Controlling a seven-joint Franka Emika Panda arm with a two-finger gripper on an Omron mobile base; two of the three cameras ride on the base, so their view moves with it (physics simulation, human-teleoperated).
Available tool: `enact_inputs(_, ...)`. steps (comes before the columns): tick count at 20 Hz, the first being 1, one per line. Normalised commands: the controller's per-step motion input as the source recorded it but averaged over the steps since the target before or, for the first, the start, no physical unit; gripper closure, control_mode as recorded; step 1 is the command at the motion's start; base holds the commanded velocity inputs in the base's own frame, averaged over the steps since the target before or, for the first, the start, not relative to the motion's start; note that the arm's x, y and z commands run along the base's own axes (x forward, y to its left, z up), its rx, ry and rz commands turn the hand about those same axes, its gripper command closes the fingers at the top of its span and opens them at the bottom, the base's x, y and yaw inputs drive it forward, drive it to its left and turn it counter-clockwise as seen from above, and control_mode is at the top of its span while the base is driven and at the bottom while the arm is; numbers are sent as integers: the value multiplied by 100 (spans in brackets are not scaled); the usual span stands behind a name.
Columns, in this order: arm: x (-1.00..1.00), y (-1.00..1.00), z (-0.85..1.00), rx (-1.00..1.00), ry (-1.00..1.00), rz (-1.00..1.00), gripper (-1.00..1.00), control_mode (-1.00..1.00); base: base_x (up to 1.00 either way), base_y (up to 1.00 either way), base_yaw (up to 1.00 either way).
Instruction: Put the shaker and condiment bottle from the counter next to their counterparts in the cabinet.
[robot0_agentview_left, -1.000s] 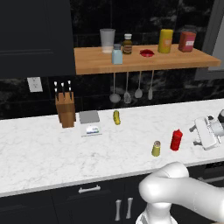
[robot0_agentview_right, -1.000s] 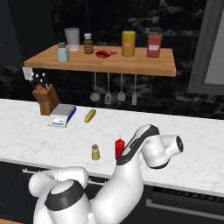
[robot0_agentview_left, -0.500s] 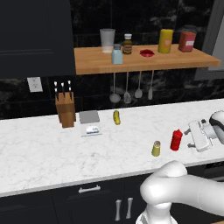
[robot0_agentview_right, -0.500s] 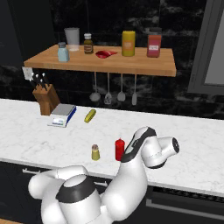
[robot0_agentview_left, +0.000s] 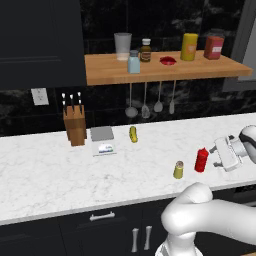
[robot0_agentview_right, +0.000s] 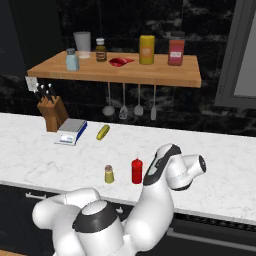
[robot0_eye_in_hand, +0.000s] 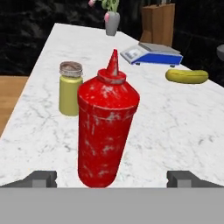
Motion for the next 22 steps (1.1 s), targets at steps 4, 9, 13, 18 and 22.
enact_inputs(4,0,1,0,12,6,0,-100,-100,0,0,0)
enact_inputs(9,0,1,0,11,3,0,-100,-100,0,0,0)
enact_inputs(13,0,2,0,7,1,0,-100,-100,0,0,0)
enact_inputs(18,0,8,-1,3,0,0,-100,-100,0,0,0)
enact_inputs(22,0,17,-1,0,0,0,-100,-100,0,0,0)
